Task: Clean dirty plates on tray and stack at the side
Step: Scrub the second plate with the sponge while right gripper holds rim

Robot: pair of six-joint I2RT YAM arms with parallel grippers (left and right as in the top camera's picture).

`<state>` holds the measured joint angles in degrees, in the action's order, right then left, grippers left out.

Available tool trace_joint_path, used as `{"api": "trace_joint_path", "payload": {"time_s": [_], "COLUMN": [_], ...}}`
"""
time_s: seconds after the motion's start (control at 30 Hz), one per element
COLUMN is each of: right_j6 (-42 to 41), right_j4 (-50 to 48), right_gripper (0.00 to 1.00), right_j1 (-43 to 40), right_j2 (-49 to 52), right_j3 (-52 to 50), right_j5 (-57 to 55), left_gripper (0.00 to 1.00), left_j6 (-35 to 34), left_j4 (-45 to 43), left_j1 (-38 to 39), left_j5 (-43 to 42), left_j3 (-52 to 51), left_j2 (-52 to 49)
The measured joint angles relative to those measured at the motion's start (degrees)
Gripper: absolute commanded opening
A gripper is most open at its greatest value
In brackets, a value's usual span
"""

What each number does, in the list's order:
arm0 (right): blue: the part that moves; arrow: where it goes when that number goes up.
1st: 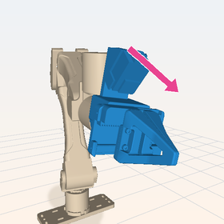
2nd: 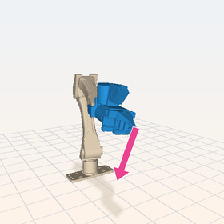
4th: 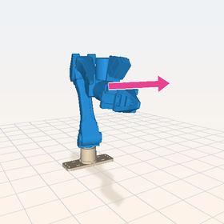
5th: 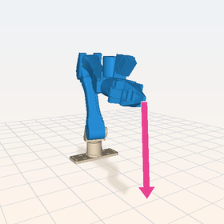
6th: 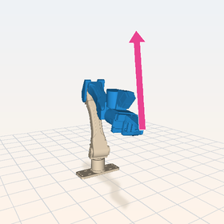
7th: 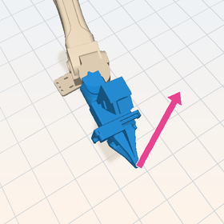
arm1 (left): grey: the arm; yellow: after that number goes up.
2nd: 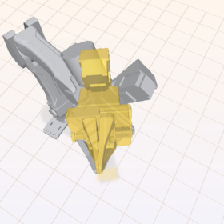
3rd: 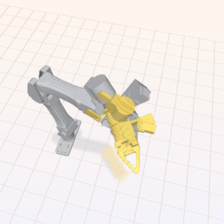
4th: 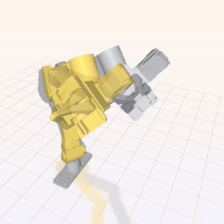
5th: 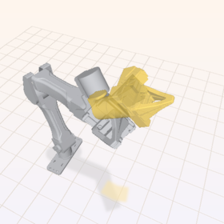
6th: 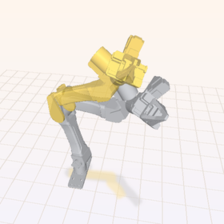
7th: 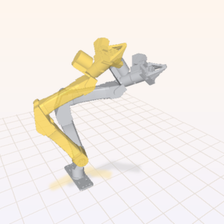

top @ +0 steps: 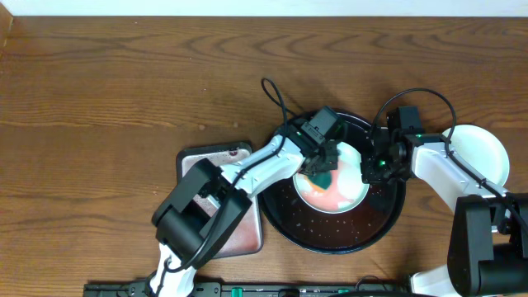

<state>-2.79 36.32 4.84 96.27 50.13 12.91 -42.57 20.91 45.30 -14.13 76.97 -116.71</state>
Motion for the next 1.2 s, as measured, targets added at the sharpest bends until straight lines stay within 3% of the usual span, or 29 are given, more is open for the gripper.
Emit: {"api": "trace_joint_path", "payload": {"time_s": [0.17, 0.37, 0.77, 1.0, 1.2], "right_j6": [0.0, 0.0, 0.0, 0.0, 0.0], "right_j4": [0.0, 0.0, -0.2, -0.3, -0.4], "right_gripper": [0.01, 0.01, 0.01, 0.01, 0.01], "right_j1": [0.0, 0.0, 0.0, 0.0, 0.0], "right_j2": [0.0, 0.0, 0.0, 0.0, 0.1], "right_j3": [0.0, 0.0, 0.0, 0.0, 0.0], "right_j5": [-0.1, -0.1, -0.1, 0.1, 0.4], "left_gripper": [0.07, 0.07, 0.07, 0.07, 0.07], "left_j6": [-3.1, -4.1, 0.0, 0.6, 2.3], "left_j4": [-5.2, -5.2, 7.5, 16.9, 18.6], "left_j1": [0.4, 0.4, 2.8, 2.2, -1.8], "left_j5": [-5.6, -8.6, -12.7, -1.8, 7.8], "left_j3": [0.2, 0.7, 3.0, 2.5, 1.7], "left_j2": [-2.1, -2.7, -2.5, 0.8, 2.1]}}
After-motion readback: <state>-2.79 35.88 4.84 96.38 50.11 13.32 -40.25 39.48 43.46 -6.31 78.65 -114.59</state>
